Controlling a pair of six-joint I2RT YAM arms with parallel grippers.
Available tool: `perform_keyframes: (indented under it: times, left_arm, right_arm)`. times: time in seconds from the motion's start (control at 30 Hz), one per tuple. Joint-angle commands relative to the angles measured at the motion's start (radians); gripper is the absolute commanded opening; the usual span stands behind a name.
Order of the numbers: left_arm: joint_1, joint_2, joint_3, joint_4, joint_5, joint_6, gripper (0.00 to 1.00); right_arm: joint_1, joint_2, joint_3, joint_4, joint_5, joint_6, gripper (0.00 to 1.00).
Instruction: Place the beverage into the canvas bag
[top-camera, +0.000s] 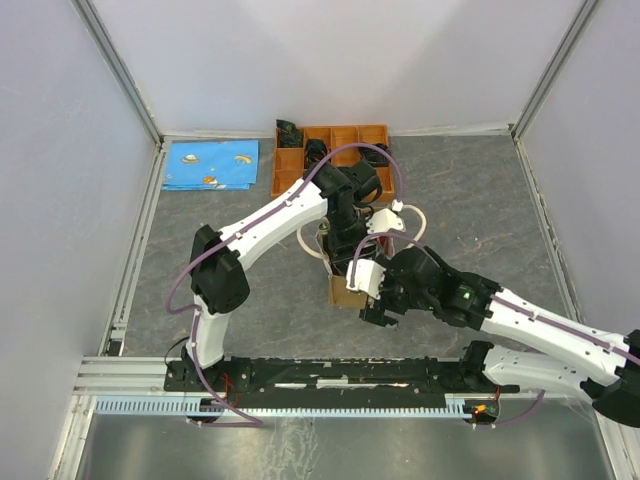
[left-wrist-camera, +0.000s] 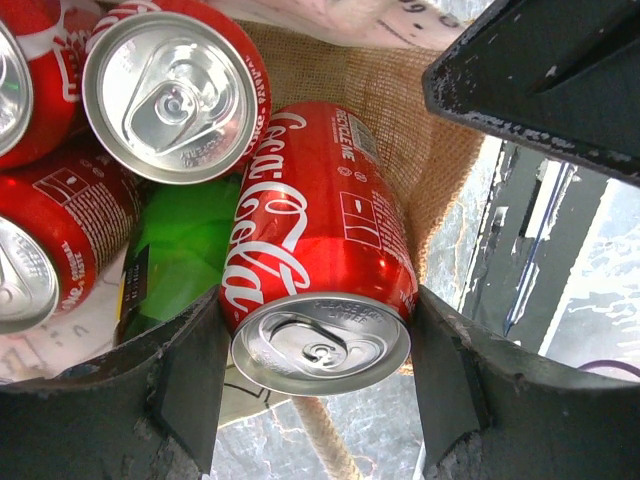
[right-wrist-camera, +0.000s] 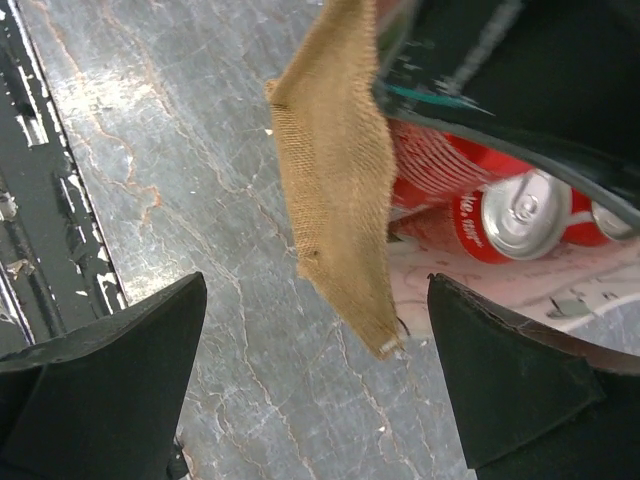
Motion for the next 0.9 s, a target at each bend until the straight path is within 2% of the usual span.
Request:
perform_keyframes:
  times: [0.0,0.53,0.87]
  left_arm:
    - [0.0,-0.035,0.016,0.097,-0.028,-0.027,0.03]
    - [-0.001,-0.024,0.041,0.103,-0.029,-0.038,0.03]
    - [-0.001,-0.032,0.039,0.096,-0.025,-0.044,0.03]
  right_arm:
    - [0.006,0.039,-0.022,0.06,-0.055,-0.063,0.99]
    - [0.011,-0.096,-0.023,-0.048,-0.1,0.021,0.99]
    - [0.013,-0.044,-0.069,0.044,-0.111,0.03,0.99]
